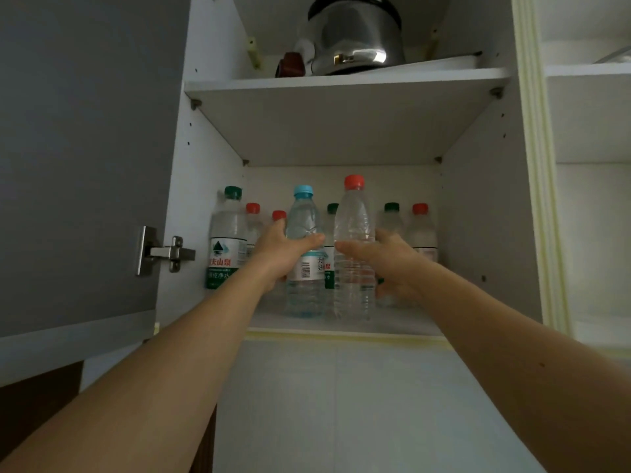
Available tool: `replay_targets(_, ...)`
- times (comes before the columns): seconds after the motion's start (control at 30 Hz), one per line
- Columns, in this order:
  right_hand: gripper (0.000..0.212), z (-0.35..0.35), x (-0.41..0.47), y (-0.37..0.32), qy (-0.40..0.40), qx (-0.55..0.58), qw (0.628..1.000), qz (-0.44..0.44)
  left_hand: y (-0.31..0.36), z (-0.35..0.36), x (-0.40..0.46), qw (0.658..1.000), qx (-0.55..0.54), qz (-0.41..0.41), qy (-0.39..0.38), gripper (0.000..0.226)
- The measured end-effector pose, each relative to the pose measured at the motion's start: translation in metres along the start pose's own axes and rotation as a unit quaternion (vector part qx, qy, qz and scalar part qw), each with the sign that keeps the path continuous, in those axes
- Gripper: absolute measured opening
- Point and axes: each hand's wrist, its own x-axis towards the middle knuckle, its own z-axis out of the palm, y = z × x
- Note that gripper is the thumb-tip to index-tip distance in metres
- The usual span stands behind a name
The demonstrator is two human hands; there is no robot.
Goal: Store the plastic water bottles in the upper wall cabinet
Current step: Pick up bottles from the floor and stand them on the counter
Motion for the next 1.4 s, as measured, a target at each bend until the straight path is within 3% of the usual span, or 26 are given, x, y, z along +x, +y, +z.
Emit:
replay_targets(0.17, 0.053, -0.001, -0.008, -0.002, -0.008, -0.016, 1.000, 0.009, 0.002, 0.004, -0.005, 0.999, 0.038, 0.015, 0.009, 0.054)
replay_targets(0.27, 0.025, 0.000, -0.022, -0.003, -0.026, -0.044, 0.998, -0.036, 0.005, 0.000, -0.018, 0.997, 0.072, 0.016, -0.002, 0.058)
replay_targets(0.3, 0.025, 0.001, -0.025, -0.002, -0.023, -0.042, 0.998, -0.049, 0.007, -0.003, -0.024, 0.997, 0.080, 0.015, 0.003, 0.062)
replay_targets(0.33, 0.033, 0.003, -0.030, -0.002, -0.017, -0.051, 0.997, -0.058, 0.010, -0.007, -0.032, 0.995, 0.093, 0.016, 0.012, 0.067)
replay_targets(0.4, 0.068, 0.005, -0.044, -0.004, 0.025, -0.061, 0.997, -0.047, 0.014, -0.019, -0.048, 0.992, 0.121, 0.026, 0.038, 0.072)
replay_targets(0.47, 0.077, 0.006, -0.062, -0.008, 0.073, -0.075, 0.993, -0.053, 0.020, -0.031, -0.067, 0.989, 0.127, 0.047, 0.064, 0.065)
replay_targets(0.6, 0.063, 0.000, -0.118, -0.019, 0.142, -0.129, 0.978, -0.082, 0.039, -0.049, -0.118, 0.979, 0.114, 0.098, 0.136, 0.038)
replay_targets(0.77, 0.044, -0.006, -0.210, -0.026, 0.167, -0.211, 0.959, -0.093, 0.056, -0.044, -0.190, 0.980, 0.043, 0.128, 0.147, 0.022)
replay_targets(0.93, 0.046, -0.027, -0.301, -0.013, 0.173, -0.253, 0.950, -0.051, 0.065, -0.006, -0.251, 0.982, 0.002, 0.166, 0.086, 0.020)
replay_targets(1.13, 0.004, -0.075, -0.401, 0.017, 0.178, -0.317, 0.932, 0.004, 0.070, 0.068, -0.329, 0.987, -0.002, 0.162, -0.004, 0.022)
replay_targets(1.27, 0.037, -0.106, -0.461, 0.059, 0.148, -0.324, 0.933, 0.049, 0.063, 0.122, -0.393, 0.985, 0.012, 0.151, -0.088, 0.029)
replay_targets(1.4, 0.046, -0.136, -0.531, 0.114, 0.119, -0.303, 0.941, 0.088, 0.044, 0.185, -0.471, 0.978, -0.002, 0.117, -0.174, 0.039)
